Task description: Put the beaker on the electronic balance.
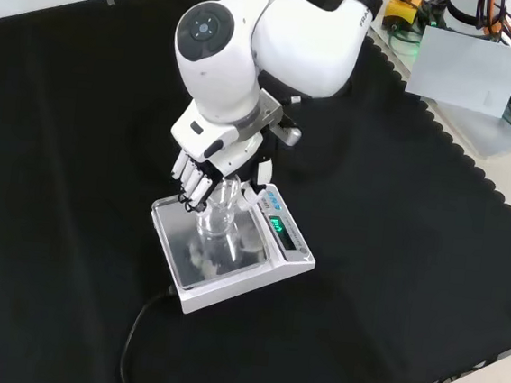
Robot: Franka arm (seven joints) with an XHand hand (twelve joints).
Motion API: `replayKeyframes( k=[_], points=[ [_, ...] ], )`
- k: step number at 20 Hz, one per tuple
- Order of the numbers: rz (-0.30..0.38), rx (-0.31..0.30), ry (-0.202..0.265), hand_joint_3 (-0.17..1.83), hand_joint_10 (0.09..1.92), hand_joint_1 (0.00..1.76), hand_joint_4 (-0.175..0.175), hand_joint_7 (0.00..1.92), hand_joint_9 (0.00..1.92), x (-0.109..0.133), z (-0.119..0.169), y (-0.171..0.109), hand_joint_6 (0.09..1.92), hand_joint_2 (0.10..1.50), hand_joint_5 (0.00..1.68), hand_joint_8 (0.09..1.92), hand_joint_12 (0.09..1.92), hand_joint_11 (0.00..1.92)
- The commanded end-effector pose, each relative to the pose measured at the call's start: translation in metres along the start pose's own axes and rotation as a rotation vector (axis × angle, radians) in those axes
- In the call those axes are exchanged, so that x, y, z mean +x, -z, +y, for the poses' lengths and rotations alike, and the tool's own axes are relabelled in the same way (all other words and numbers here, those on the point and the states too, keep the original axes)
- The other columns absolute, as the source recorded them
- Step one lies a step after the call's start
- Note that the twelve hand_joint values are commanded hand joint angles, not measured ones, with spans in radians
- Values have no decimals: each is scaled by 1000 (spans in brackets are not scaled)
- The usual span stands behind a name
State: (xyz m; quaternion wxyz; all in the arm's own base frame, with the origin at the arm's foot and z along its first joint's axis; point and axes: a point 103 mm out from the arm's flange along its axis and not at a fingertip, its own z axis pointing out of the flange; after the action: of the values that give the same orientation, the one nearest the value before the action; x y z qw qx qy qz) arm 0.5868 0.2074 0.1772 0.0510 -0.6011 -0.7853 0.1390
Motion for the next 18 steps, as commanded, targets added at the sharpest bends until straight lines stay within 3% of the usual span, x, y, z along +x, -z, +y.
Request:
replayKeyframes(
  k=[1,5,8,12,18],
  points=[
    [-13,27,2,827,643,1183,-52,695,885,-1,-1,-2,1041,502,473,747,1333,535],
    [-29,21,-2,708,802,1084,-39,364,622,-4,-6,5,468,469,276,773,1439,306],
    [-28,4,-6,646,868,1042,-28,217,497,-7,-10,13,243,472,263,771,1475,202],
    [-29,-12,-11,573,913,990,-13,93,343,-9,-16,23,87,478,220,750,1508,81],
    [-28,-25,-17,493,933,926,1,39,259,-12,-29,36,87,484,158,737,1526,17]
  ],
)
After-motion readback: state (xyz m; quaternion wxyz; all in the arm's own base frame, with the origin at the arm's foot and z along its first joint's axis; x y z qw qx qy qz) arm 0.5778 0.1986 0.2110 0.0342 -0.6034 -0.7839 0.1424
